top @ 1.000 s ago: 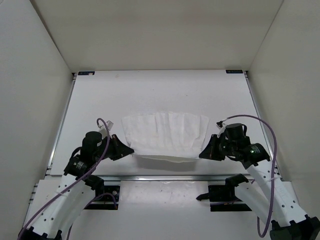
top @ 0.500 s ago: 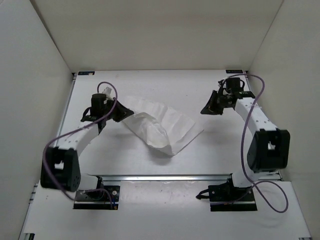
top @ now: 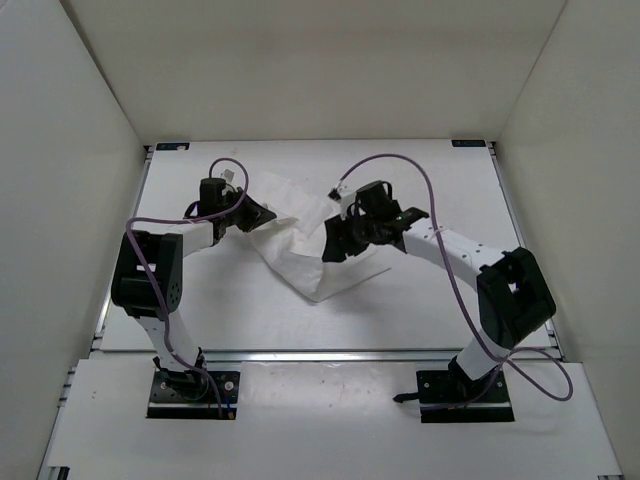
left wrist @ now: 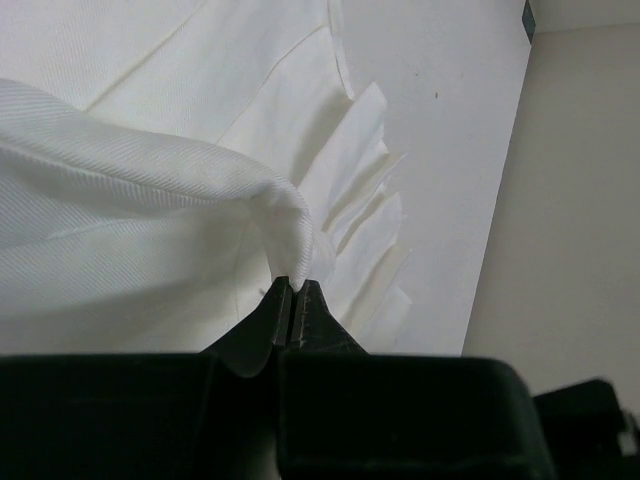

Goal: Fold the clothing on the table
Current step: Fold the skirt

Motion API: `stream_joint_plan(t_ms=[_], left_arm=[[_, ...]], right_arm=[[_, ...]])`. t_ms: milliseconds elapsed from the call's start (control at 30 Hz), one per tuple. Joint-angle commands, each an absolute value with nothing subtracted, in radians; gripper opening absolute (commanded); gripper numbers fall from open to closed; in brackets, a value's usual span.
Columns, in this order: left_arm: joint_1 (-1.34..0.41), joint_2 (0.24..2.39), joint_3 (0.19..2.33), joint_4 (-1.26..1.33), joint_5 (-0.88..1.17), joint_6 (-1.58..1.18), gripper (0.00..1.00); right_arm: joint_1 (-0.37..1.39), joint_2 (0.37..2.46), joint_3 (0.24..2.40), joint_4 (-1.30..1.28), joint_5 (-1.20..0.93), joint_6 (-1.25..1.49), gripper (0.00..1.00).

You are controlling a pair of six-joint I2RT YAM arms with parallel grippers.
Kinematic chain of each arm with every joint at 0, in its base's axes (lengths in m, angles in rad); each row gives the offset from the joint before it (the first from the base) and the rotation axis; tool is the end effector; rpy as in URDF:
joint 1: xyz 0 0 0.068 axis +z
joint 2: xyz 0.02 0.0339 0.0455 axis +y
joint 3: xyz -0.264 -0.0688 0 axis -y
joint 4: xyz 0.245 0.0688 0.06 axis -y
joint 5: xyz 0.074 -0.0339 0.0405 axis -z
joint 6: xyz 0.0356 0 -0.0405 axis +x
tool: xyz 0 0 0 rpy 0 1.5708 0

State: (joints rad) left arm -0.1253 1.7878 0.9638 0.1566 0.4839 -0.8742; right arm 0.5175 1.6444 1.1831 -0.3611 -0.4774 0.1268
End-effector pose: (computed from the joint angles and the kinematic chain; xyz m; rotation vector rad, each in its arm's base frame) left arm 0.3652 -0.0627 0.1670 -0.5991 2.2955 -1.0579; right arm 0.3025 0.1910 0.2441 -0.7026 2.3491 0.8668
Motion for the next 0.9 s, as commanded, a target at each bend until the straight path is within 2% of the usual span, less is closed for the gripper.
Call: stream_joint_plan(t_ms=[0, 367, 467, 867], left_arm=[[-0.124, 1.746, 0.965, 0.195, 0.505, -0.871, 0.00], [-0.123, 1.743, 0.942, 0.221, 0.508, -0.884, 0.00], [-0.120, 1.738, 0.936, 0.218, 0.515, -0.879, 0.00], [-0.124, 1.733, 0.925, 0.227, 0.511, -0.891, 0.00]], right_arm=[[0.574, 1.595, 1.102, -0.183, -0.419, 0.135, 0.53], [0.578, 1.649, 1.034, 0.015, -0.551, 0.285, 0.51], [0.587, 1.655, 1.023, 0.041, -0.589, 0.310, 0.47], [0.615, 1.654, 0.994, 0.000, -0.505, 0.328, 0.50]])
